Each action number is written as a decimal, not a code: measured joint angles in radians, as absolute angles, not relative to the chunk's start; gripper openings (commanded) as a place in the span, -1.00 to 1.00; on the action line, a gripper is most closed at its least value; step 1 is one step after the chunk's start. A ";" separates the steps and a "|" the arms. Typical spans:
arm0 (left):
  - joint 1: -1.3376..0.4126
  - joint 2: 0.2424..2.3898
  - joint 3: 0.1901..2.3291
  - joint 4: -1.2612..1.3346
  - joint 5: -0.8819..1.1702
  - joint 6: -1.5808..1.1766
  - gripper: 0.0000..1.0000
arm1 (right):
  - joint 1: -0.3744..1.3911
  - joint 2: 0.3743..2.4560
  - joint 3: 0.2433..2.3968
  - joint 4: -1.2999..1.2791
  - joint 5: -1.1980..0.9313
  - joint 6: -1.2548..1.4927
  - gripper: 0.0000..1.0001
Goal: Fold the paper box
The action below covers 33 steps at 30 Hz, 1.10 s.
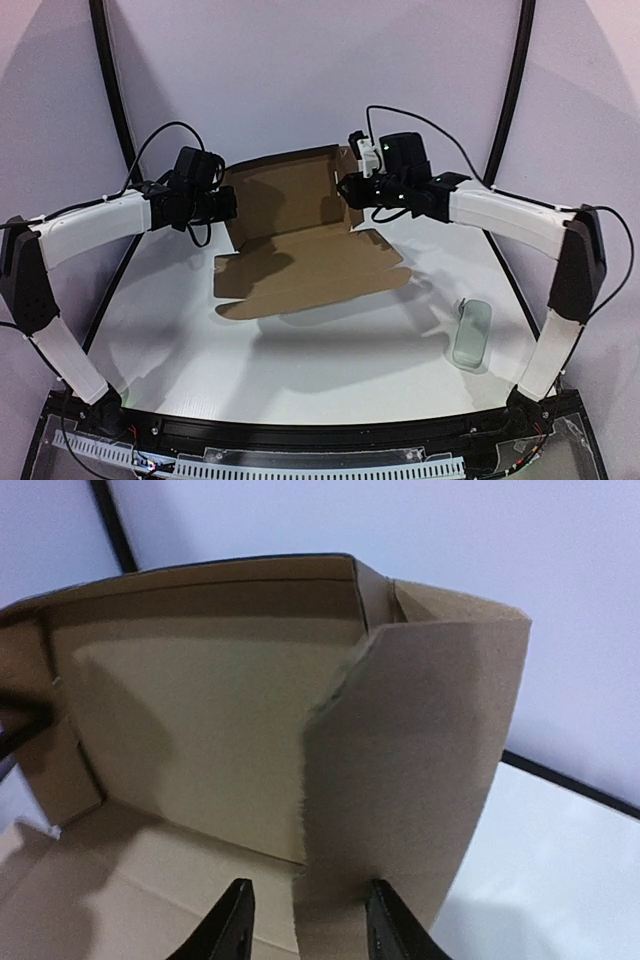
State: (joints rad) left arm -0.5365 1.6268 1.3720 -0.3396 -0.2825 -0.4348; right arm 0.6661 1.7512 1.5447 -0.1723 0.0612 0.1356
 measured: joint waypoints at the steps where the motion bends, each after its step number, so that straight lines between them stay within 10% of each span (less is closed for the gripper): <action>1: -0.537 1.627 1.372 -0.335 -0.282 -0.430 -0.98 | 0.665 1.727 1.542 -0.194 0.052 0.122 0.23; 14: -0.528 1.627 1.334 -0.251 -0.208 -0.331 -0.98 | 0.607 1.404 1.422 -0.333 -0.073 -0.005 0.94; 33: -0.519 1.627 1.334 -0.231 -0.180 -0.321 -0.98 | 0.233 1.466 1.270 -0.327 -0.415 0.114 0.89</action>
